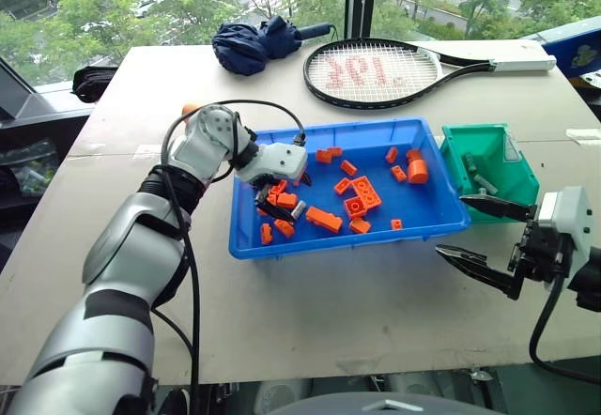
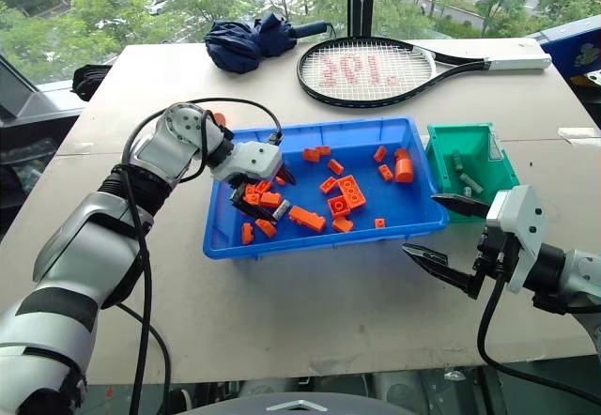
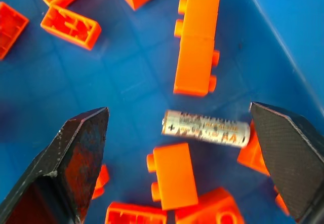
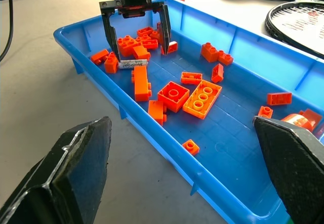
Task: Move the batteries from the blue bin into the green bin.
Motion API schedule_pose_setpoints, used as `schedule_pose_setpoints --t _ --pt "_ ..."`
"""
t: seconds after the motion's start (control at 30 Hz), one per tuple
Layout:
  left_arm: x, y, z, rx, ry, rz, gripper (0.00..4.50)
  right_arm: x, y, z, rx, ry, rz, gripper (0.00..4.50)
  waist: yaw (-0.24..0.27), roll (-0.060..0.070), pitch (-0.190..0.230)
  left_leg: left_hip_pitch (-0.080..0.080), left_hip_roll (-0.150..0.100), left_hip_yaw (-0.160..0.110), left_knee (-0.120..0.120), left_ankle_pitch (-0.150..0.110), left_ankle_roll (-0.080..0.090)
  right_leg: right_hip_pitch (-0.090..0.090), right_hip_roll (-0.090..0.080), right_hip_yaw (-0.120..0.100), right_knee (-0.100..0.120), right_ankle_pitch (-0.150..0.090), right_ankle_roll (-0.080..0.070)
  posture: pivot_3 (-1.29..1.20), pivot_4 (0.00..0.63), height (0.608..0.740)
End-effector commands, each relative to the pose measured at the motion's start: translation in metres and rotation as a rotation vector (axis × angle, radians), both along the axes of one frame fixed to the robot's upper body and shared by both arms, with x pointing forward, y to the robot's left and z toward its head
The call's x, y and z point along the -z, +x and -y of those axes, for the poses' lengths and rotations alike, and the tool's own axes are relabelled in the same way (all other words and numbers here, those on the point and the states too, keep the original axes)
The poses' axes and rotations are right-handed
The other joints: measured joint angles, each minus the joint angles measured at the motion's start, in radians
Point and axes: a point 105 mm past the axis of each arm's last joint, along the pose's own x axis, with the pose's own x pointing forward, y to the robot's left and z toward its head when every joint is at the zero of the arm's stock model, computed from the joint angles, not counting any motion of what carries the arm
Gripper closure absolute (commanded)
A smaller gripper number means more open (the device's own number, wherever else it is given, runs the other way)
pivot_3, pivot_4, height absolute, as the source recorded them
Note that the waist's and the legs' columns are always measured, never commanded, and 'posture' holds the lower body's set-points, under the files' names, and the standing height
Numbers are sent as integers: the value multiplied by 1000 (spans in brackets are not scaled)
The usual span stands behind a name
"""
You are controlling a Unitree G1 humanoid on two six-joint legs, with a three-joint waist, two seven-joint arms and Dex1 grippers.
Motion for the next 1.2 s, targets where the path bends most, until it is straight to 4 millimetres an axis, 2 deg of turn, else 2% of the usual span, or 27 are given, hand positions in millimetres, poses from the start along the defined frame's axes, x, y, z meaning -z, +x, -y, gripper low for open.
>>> schedule_pose_setpoints --t 0.03,0.43,0.7,1.07,1.17,1.2 --pt "-10 4 2 56 14 67 0 -7 -1 -5 -26 -7 44 17 0 0 0 0 0 0 0 0 0 0 0 0 0 0 0 0 150 740" --pt "0 -3 -3 222 111 145 0 -13 2 -16 -71 25 68 17 -1 0 0 0 0 0 0 0 0 0 0 0 0 0 0 0 150 740" --pt "15 -18 2 323 104 119 0 -18 8 -19 -85 53 70 17 -1 0 0 0 1 0 0 0 0 0 0 0 0 0 0 0 150 740" --pt "16 -19 4 353 107 112 0 -16 7 -21 -76 58 66 17 -1 0 0 0 1 0 0 0 0 0 0 0 0 0 0 0 150 740" --pt "15 -17 6 342 95 107 684 -16 7 -22 -73 59 66 0 -2 0 0 0 1 0 1 0 0 0 0 0 0 0 0 0 150 740" --pt "15 -17 6 339 96 107 1056 -16 7 -23 -71 59 67 0 -2 0 0 0 1 0 1 0 0 0 0 0 1 0 0 0 150 740"
